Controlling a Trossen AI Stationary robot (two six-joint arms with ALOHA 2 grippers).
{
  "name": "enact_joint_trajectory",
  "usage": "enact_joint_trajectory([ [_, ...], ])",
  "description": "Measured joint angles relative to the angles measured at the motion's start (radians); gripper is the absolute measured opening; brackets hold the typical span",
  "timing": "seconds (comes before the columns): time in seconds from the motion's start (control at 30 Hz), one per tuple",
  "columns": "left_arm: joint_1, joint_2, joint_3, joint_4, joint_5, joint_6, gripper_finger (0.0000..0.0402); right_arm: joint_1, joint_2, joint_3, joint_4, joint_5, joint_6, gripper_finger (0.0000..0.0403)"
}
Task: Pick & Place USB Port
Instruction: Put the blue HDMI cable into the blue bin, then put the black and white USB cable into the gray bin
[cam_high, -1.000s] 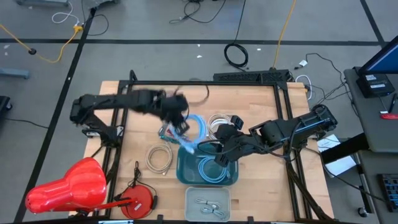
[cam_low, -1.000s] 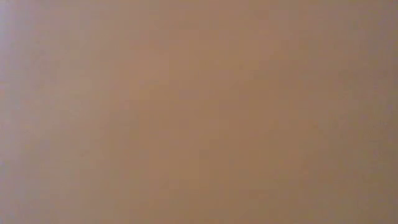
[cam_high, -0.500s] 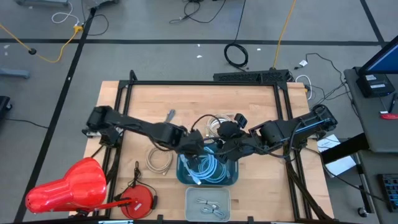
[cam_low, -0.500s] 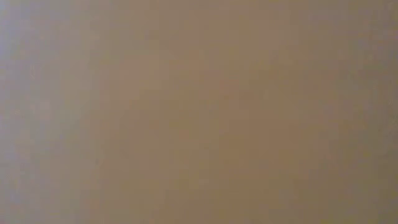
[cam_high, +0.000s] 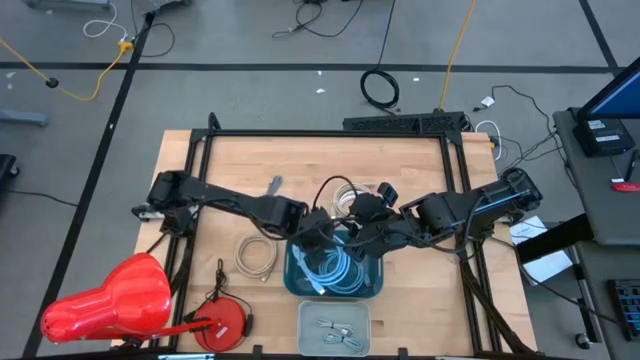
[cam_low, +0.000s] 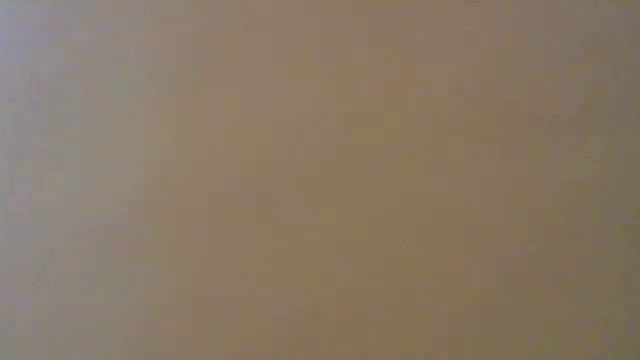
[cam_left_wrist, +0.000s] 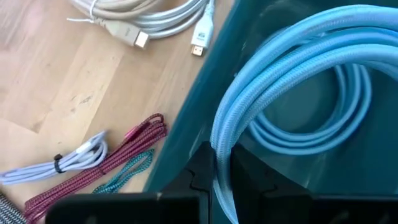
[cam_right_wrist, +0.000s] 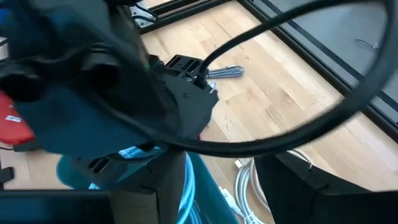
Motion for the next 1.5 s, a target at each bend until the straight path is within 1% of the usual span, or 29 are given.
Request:
enact_joint_trajectory([
  [0.1,0.007,0.0,0.0,0.0,0.003,0.001,0.0028,0.001,0.0,0.0,0.002,-0.001,0.0,0.018],
  [0.13,0.01,0.0,0.0,0.0,0.003,0.001,0.0034,0.001,0.0,0.0,0.002,-0.002,-0.001,0.018],
  [0.3,0.011,0.0,0.0,-0.003,0.006,-0.006,0.0101,0.002,0.0,0.0,0.001,-0.001,-0.002,0.018],
  [0.4,0.011,0.0,0.0,-0.006,0.006,-0.008,0.0124,0.006,0.0,0.0,0.001,0.0,-0.002,0.018],
  [0.6,0.012,-0.005,0.0,-0.012,0.024,-0.008,0.0133,0.006,0.0,0.0,0.002,0.0,-0.002,0.018],
  [0.7,0.017,-0.034,0.0,-0.046,0.026,-0.02,0.0134,0.007,0.0,0.0,0.008,0.005,-0.005,0.018],
  [0.77,0.028,-0.072,0.0,-0.083,0.003,-0.025,0.0135,0.007,0.0,0.0,0.007,0.006,-0.007,0.018],
  [0.87,0.059,-0.14,0.0,-0.155,-0.063,-0.056,0.0135,0.007,0.0,0.0,0.005,0.007,-0.015,0.018],
  [1.0,0.128,-0.222,0.0,-0.291,-0.132,-0.172,0.0135,0.005,0.0,0.0,0.004,0.007,-0.026,0.018],
  [1.07,0.167,-0.234,0.001,-0.371,-0.162,-0.223,0.0135,0.005,0.0,0.0,0.001,0.012,-0.029,0.018],
  [1.13,0.197,-0.231,-0.002,-0.449,-0.205,-0.241,0.0136,0.005,0.0,0.0,0.002,0.032,-0.033,0.018],
  [1.2,0.222,-0.229,-0.029,-0.469,-0.242,-0.229,0.0136,0.005,0.0,0.0,0.002,0.052,-0.033,0.018],
  [1.27,0.248,-0.229,-0.089,-0.427,-0.251,-0.19,0.0136,0.005,0.0,0.0,0.002,0.055,-0.033,0.018],
  [1.37,0.297,-0.225,-0.207,-0.348,-0.231,-0.141,0.0136,0.005,0.0,0.0,0.001,0.054,-0.033,0.018],
  [1.5,0.394,-0.227,-0.393,-0.21,-0.192,-0.087,0.0136,0.007,0.0,0.0,0.001,0.053,-0.027,0.018],
])
